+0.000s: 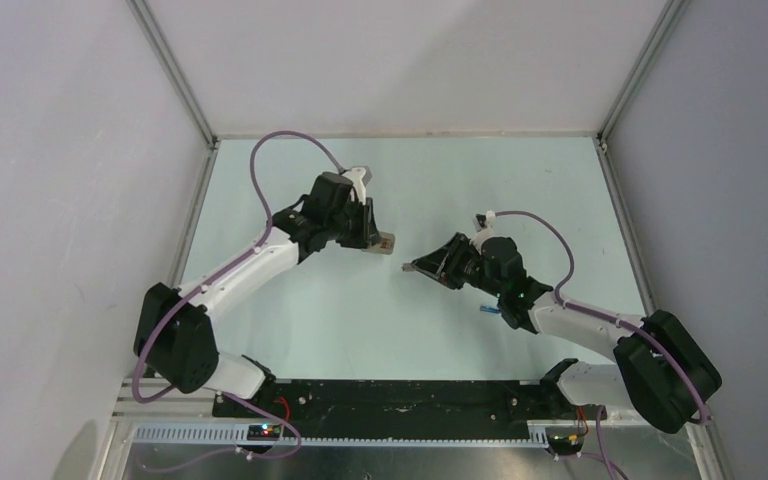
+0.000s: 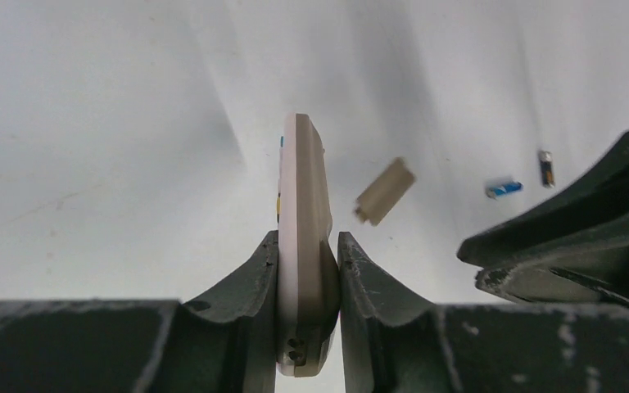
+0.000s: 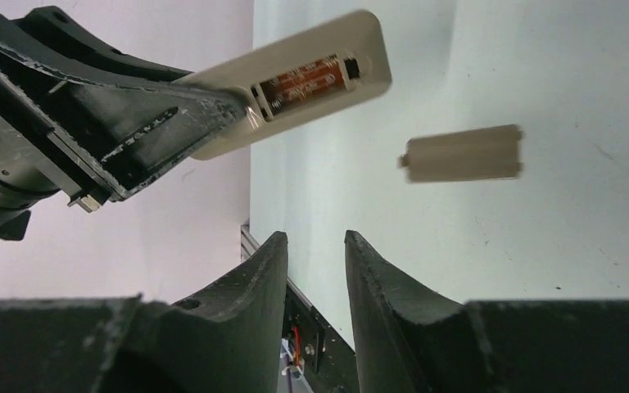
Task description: Load the batteries into the remote control
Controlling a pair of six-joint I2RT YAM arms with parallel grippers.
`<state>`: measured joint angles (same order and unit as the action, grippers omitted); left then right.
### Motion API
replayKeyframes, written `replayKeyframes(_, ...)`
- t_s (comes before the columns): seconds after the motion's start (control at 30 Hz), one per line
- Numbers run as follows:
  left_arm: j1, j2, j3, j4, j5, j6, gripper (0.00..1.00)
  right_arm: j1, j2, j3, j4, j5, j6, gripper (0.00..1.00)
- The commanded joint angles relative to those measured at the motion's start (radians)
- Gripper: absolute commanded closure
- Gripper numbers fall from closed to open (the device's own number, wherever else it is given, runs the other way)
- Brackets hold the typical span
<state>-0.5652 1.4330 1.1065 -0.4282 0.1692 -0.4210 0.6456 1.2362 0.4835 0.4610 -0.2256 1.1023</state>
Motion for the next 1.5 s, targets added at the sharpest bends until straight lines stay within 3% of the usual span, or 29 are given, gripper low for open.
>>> replayKeyframes(0.0, -0.02, -0.016, 0.043, 0.039, -0.2, 0.08, 1.0, -0.004, -0.002, 0.045, -0.023, 0.042, -0.011, 0.64)
replayKeyframes(0.2, -0.021, -0.028, 0.034, 0.036, -0.184, 0.102, 1.0, -0.013, -0.072, 0.05, -0.257, 0.121, -0.102, 0.64)
replayKeyframes(0.4, -0.021, -0.083, 0.041, -0.009, 0.089, 0.229, 1.0, -0.014, -0.26, 0.05, -0.433, 0.103, -0.296, 0.55)
replayKeyframes(0.53, -0.02, -0.135, 0.017, -0.047, 0.332, 0.283, 1.0, 0.0, -0.376, 0.071, -0.49, -0.004, -0.434, 0.37)
replayKeyframes(0.63, -0.021, -0.18, 0.013, -0.065, 0.49, 0.289, 1.0, 0.098, -0.427, 0.151, -0.589, -0.069, -0.594, 0.18)
replayKeyframes(0.87, -0.021, -0.262, -0.031, -0.083, 0.767, 0.271, 1.0, 0.433, -0.492, 0.34, -0.794, 0.366, -0.838, 0.06)
replayKeyframes(1.0, -0.02, -0.281, -0.075, -0.083, 0.831, 0.246, 1.0, 0.691, -0.452, 0.401, -0.815, 0.646, -0.96, 0.04)
replayKeyframes(1.07, -0.02, -0.28, -0.085, -0.083, 0.838, 0.221, 1.0, 0.756, -0.395, 0.431, -0.839, 0.738, -1.004, 0.04)
replayKeyframes(1.23, -0.021, -0.258, -0.089, -0.083, 0.89, 0.154, 1.0, 0.815, -0.236, 0.484, -0.865, 0.841, -1.075, 0.04)
replayKeyframes(1.47, -0.019, -0.248, -0.091, -0.083, 0.88, 0.158, 1.0, 0.799, -0.183, 0.489, -0.833, 0.843, -1.098, 0.03)
